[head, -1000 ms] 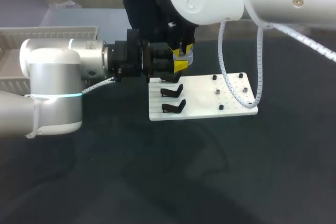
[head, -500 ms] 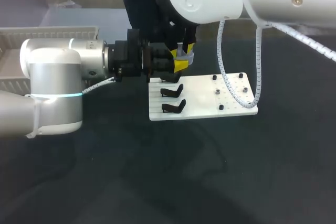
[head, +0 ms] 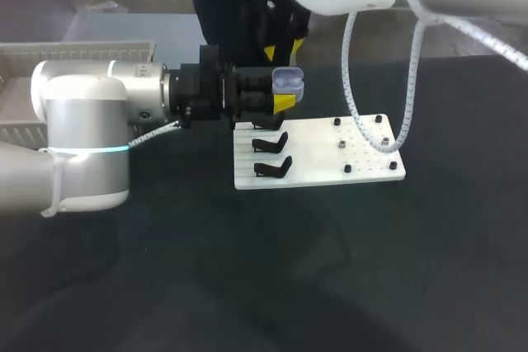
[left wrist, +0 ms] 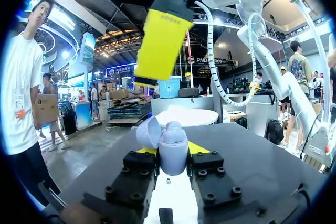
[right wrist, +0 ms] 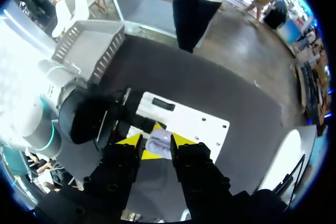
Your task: Pick up each earbud case from the left stands, insert the matching earbuds, close the lid, and place the case in the box.
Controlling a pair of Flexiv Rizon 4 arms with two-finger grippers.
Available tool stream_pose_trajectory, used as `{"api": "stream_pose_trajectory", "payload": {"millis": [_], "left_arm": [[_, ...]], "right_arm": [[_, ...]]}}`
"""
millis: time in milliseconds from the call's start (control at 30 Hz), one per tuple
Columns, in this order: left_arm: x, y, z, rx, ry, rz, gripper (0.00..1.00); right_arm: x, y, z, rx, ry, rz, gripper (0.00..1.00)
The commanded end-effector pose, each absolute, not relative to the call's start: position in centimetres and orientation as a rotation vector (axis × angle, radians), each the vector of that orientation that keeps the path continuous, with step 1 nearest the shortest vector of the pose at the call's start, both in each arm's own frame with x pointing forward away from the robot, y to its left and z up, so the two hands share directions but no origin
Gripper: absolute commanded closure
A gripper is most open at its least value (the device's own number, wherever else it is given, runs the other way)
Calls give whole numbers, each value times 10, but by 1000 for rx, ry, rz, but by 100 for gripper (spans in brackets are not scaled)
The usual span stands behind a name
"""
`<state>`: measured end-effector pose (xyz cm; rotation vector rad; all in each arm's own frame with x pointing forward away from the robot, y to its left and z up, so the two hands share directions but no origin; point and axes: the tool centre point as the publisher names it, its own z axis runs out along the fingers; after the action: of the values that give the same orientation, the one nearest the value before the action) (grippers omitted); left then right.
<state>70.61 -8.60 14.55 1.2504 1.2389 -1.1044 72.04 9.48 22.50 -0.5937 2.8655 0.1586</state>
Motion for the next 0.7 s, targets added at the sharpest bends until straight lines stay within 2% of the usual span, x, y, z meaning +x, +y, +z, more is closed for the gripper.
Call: {"api": "stream_pose_trajectory", "payload": {"millis": [33,100,333,700], "left_arm": [[706,-86,146,1250,1238,-1104,100],[706,-86,146,1250,1238,-1104,100],[706,-86,146,1250,1238,-1104,100],[706,-86,146,1250,1238,-1104,100]], "right_arm": [[739,87,222,-538,2811,217,71],[751,86,220,-485,2795,223,68],[786,71,184,-315,2829,176,69],[757,59,168,-320,2884,153,68]]}}
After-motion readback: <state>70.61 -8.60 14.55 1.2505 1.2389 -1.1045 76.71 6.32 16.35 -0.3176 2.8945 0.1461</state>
